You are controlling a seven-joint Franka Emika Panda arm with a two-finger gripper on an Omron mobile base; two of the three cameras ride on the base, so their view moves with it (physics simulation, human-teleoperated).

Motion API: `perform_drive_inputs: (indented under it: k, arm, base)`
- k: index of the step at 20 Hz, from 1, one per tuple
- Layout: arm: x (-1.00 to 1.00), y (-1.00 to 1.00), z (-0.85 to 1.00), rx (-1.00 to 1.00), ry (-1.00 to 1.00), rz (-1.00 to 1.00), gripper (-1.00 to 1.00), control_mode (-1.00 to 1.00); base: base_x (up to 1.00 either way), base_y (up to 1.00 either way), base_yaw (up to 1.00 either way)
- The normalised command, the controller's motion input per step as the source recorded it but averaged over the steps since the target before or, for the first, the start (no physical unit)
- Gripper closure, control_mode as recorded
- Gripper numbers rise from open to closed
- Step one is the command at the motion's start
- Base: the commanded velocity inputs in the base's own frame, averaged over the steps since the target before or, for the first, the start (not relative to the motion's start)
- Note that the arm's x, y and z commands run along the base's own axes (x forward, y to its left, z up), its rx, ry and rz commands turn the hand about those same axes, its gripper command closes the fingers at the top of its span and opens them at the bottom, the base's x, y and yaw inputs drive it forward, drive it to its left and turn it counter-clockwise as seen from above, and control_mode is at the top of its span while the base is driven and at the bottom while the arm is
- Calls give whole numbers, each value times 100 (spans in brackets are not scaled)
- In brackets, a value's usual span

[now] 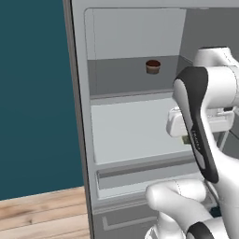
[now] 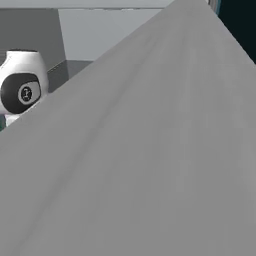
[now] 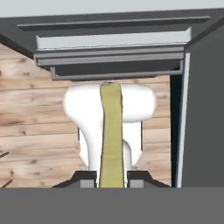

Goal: Pick the egg and butter from the fridge and place them by the bowl for mixing.

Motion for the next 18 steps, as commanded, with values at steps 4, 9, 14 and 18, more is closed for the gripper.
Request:
perform_drive_inputs:
  k: [4, 9, 14, 18]
  arm:
    - [0, 0, 0, 0, 0, 0, 100, 100]
    - [0, 0, 0, 0, 0, 0, 100, 100]
    - [0, 0, 0, 0, 0, 0, 100, 100]
    - [0, 0, 0, 0, 0, 0, 100, 100]
  base:
    - [-100, 69, 9]
    - [-68, 93, 63]
    - [-24, 53, 96]
    - [-22, 18, 100]
